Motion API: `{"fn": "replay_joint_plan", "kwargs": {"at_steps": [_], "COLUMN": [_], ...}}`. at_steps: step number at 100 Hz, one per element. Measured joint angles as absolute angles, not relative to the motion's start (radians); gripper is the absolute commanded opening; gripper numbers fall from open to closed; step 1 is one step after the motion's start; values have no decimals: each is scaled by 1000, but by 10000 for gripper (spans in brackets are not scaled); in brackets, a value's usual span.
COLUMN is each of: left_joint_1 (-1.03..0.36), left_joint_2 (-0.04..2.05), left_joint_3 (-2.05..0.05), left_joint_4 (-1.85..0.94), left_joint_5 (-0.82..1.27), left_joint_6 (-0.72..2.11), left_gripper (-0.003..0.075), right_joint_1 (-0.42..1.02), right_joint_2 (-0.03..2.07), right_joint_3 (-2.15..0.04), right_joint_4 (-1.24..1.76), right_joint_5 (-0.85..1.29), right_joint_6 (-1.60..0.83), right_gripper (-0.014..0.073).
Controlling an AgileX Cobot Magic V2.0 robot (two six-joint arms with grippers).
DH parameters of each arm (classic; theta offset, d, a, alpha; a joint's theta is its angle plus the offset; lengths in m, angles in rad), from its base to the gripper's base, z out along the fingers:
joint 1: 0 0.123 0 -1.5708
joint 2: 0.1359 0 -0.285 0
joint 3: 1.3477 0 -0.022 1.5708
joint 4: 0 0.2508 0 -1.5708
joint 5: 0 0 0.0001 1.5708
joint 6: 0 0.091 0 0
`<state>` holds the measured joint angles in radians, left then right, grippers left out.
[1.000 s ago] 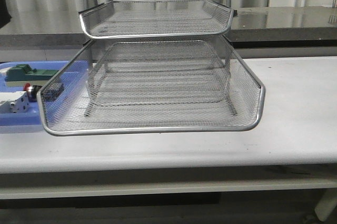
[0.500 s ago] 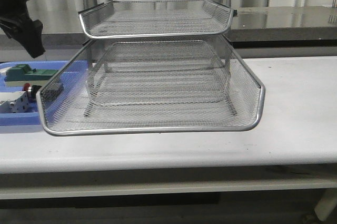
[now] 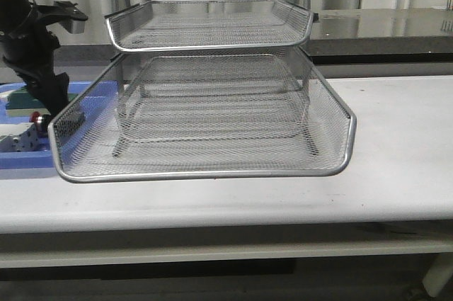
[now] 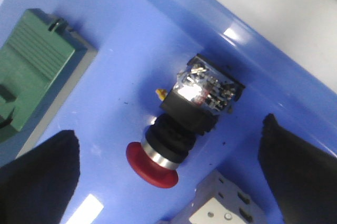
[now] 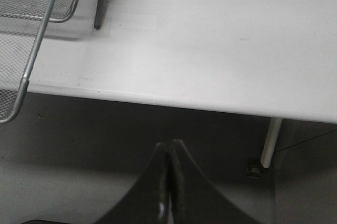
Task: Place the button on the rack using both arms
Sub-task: 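Lower the left gripper into the blue bin and grasp the red button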
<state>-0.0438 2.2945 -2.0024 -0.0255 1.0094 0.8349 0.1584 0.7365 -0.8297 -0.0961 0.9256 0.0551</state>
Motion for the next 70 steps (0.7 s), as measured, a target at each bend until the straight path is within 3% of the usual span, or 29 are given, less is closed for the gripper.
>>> {"fn": "replay_joint_plan", "kwargs": {"at_steps": [70], "left_joint_1": [-44], "left_joint_2": [2376], "left_joint_3": [-2009], "left_joint_4": [-44], "left_joint_5": [956], "left_joint_6": [899], "left_gripper": [662], "right_joint_1": [158], "right_joint_2": [736], "right_joint_3": [-830], "right_joint_4": [-96], "right_joint_5": [926], "right_joint_6": [55], "right_gripper": [-68]}}
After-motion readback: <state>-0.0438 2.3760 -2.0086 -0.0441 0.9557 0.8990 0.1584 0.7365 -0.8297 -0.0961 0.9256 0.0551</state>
